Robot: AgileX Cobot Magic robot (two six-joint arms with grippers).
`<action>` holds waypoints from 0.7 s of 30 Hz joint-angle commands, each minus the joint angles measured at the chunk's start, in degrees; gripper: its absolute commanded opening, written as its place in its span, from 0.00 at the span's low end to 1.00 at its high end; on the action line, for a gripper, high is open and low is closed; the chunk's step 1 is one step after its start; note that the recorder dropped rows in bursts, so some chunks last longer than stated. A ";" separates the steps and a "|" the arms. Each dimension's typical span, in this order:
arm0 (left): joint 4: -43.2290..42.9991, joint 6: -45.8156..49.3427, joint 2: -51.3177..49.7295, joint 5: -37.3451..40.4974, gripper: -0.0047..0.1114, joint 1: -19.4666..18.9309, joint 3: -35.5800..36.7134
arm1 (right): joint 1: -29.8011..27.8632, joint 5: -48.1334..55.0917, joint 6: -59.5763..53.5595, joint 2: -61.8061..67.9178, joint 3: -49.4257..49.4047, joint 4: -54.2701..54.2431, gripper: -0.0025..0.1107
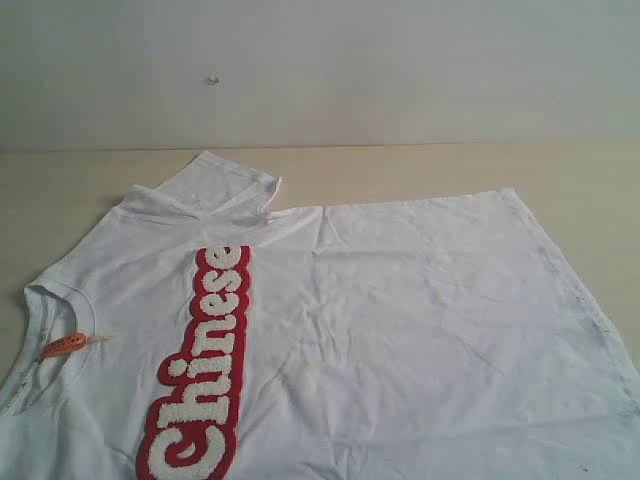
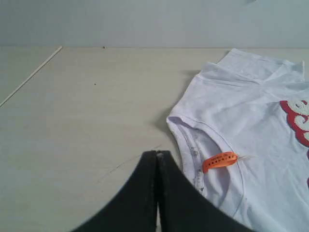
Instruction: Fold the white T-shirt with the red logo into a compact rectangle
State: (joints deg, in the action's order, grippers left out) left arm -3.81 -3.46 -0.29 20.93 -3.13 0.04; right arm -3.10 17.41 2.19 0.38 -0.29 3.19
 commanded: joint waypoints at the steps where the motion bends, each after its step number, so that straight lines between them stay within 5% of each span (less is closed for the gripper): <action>1: -0.25 0.01 0.29 -0.52 0.04 -0.03 -0.04 | -0.24 -0.94 -0.23 -0.38 0.29 -0.06 0.02; 13: 1.92 -2.98 0.29 -23.47 0.04 -0.03 -0.04 | -0.24 -19.24 -6.63 -0.38 0.29 2.89 0.02; 21: -0.63 -30.79 0.29 -43.39 0.04 -0.03 -0.04 | -0.24 -41.14 12.02 -0.38 0.29 2.89 0.02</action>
State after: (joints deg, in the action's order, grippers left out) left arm -2.90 -25.27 -0.29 -15.39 -3.13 0.12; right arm -3.10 -16.77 4.86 0.28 -0.29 5.71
